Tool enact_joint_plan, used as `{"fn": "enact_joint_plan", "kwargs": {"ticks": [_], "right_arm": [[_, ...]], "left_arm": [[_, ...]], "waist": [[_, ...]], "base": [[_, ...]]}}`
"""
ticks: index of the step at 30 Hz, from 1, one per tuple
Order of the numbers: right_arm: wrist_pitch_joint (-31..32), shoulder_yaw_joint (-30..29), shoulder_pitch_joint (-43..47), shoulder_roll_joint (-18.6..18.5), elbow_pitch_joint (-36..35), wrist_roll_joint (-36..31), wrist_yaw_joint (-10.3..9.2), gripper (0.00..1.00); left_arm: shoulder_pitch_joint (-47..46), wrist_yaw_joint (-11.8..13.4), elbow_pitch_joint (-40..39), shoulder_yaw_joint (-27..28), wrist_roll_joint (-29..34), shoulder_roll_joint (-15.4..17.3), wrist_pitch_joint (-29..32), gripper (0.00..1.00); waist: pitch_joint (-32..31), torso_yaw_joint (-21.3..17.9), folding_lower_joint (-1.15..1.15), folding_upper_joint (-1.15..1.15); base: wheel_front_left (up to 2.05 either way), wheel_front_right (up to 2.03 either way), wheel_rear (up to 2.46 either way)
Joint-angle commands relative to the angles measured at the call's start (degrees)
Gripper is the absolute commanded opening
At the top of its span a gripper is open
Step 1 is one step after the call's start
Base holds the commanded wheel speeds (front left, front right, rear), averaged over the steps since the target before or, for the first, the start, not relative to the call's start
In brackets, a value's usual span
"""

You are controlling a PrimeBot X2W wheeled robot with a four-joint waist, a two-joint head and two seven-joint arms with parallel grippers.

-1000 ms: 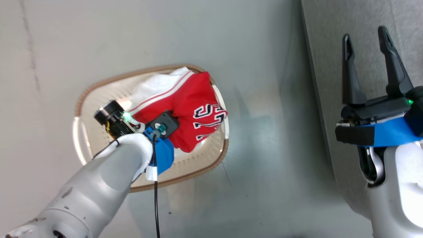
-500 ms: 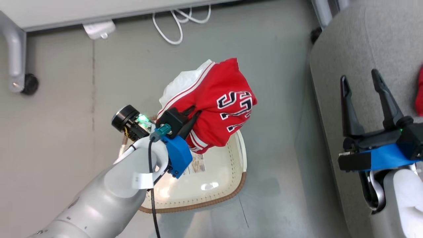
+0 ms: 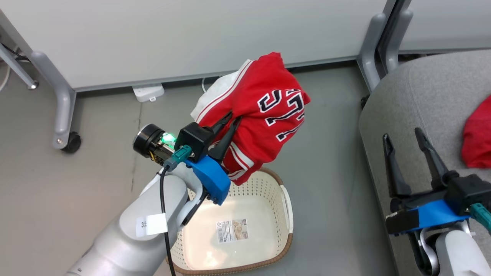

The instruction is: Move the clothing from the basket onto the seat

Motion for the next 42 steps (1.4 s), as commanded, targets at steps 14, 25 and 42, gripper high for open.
{"fn": "enact_joint_plan", "kwargs": {"ticks": [14,25,42], "right_arm": [[-0.03,4.22,6.93,1.12,2.17,1.68,0.01,1.0],[-0.03,8.13,7.07,1.06,2.75,2.19,0.01,1.0],[-0.03,21.45,-0.92,1.36,6.88,3.64,0.01,1.0]], "left_arm": [[4.33,-0.55,-3.75,4.94,2.19,-4.27,-0.29,0.0],[4.69,-1.35,-3.57,5.77,3.42,-5.19,-0.29,0.0],[3.42,-2.08,-3.68,6.53,5.42,-6.33,-0.29,0.0]], "waist": [[-7.84,2.2,0.01,0.0],[-8.67,3.08,0.01,0.0],[-6.29,4.15,0.01,0.0]], "base": [[0.0,0.0,0.0],[0.0,0.0,0.0],[0.0,0.0,0.0]]}}
